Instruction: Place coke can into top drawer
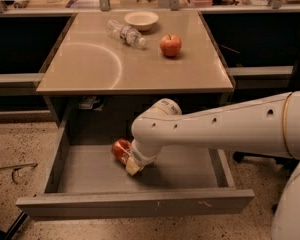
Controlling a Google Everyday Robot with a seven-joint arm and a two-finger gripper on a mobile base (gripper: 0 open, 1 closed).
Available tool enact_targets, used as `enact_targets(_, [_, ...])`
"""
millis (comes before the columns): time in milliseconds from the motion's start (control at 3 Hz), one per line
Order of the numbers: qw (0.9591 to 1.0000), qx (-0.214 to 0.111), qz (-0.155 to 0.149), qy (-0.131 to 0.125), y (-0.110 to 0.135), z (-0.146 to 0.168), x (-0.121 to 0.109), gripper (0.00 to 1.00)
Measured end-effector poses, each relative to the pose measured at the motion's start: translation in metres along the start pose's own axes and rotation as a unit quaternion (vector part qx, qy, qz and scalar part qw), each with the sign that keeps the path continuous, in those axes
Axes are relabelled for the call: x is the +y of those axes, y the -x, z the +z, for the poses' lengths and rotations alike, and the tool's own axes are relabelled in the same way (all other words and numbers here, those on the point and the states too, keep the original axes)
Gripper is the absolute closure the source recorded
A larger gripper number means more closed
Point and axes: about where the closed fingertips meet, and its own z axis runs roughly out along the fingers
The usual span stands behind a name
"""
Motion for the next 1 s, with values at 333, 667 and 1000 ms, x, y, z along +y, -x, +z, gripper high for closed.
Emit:
enact_targets(333, [1.0000, 0.000, 0.000, 0.000, 0.0000, 0.0000, 0.0000, 0.58])
enact_targets(667, [1.0000, 0.000, 0.000, 0.000, 0.0000, 0.0000, 0.0000, 0.35])
enact_targets(1000, [1.0000, 0.000, 0.000, 0.000, 0.0000, 0.0000, 0.0001, 0.12])
